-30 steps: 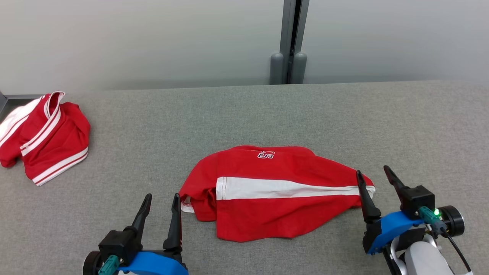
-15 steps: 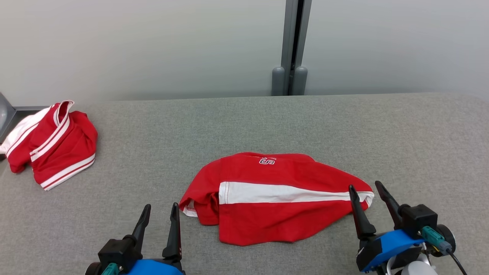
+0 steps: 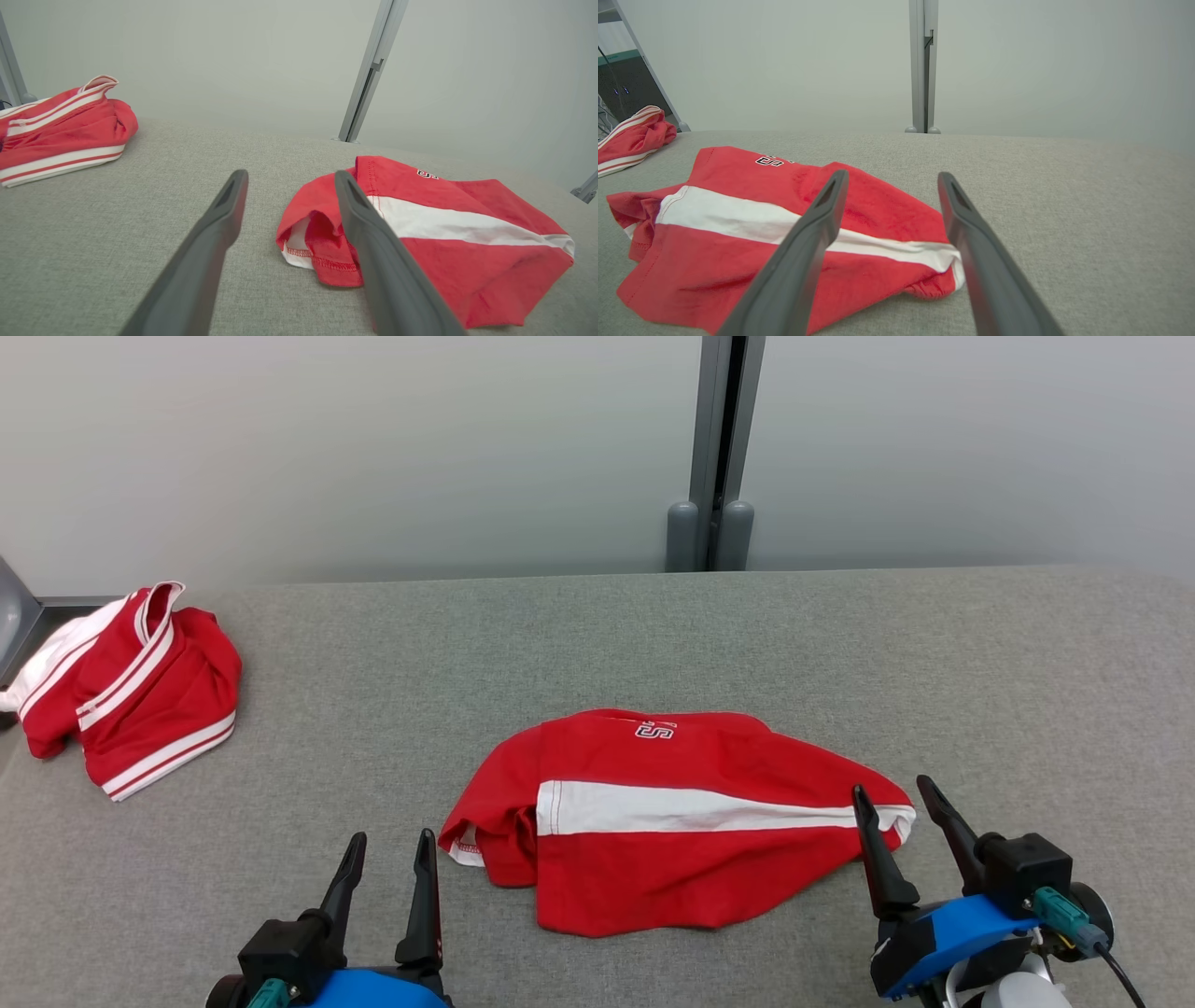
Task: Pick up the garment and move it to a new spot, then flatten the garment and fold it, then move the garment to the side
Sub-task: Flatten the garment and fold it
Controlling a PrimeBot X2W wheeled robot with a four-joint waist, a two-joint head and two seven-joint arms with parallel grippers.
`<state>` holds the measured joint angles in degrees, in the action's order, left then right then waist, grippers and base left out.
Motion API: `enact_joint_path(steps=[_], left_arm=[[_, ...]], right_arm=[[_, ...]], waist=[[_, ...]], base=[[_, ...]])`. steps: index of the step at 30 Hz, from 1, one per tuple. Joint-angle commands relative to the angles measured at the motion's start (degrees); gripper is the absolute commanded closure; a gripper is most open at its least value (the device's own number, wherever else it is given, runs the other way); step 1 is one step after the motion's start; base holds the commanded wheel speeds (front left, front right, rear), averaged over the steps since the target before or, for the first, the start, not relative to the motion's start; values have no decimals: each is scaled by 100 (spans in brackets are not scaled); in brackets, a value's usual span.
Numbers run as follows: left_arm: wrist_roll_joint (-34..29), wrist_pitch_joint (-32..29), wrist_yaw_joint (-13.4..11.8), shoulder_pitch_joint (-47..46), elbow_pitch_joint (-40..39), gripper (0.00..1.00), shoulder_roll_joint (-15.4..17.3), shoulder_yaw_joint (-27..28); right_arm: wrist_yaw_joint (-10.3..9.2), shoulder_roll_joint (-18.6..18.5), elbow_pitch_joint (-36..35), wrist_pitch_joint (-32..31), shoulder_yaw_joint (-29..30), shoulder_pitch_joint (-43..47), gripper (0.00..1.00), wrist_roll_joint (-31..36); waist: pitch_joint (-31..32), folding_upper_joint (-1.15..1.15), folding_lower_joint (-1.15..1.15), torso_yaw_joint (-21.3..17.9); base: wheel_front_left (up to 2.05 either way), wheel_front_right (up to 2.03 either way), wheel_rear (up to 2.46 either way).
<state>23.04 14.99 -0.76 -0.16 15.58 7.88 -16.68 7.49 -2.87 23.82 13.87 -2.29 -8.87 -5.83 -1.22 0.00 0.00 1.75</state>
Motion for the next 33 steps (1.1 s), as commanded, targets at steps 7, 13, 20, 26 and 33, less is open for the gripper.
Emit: enact_joint_path(steps=[7, 13, 20, 26, 33], left_arm=[[-63, 8, 86, 4, 66, 0, -25, -15], [-211, -522, 351, -410, 222, 0, 2, -458], [188, -1347, 693, -1147, 700, 0, -122, -786], [500, -1681, 782, -1730, 1351, 0, -118, -839], [808, -1705, 828, -1989, 1578, 0, -112, -971]], right_arm=[[1, -4, -43, 28, 26, 54, 0, -63], [1, -3, -74, 32, 18, -40, 0, -59], [1, -4, -89, 31, -66, -215, 0, -89], [1, -4, -85, 50, 16, -323, 0, -49], [1, -3, -108, 86, 125, -385, 0, -11]], waist=[[-25, 0, 0, -21], [-171, 0, 0, -66], [-437, 0, 0, -245], [-688, 0, 0, -388], [-882, 0, 0, -439]], base=[[0, 0, 0], [0, 0, 0], [0, 0, 0], [0, 0, 0], [0, 0, 0]])
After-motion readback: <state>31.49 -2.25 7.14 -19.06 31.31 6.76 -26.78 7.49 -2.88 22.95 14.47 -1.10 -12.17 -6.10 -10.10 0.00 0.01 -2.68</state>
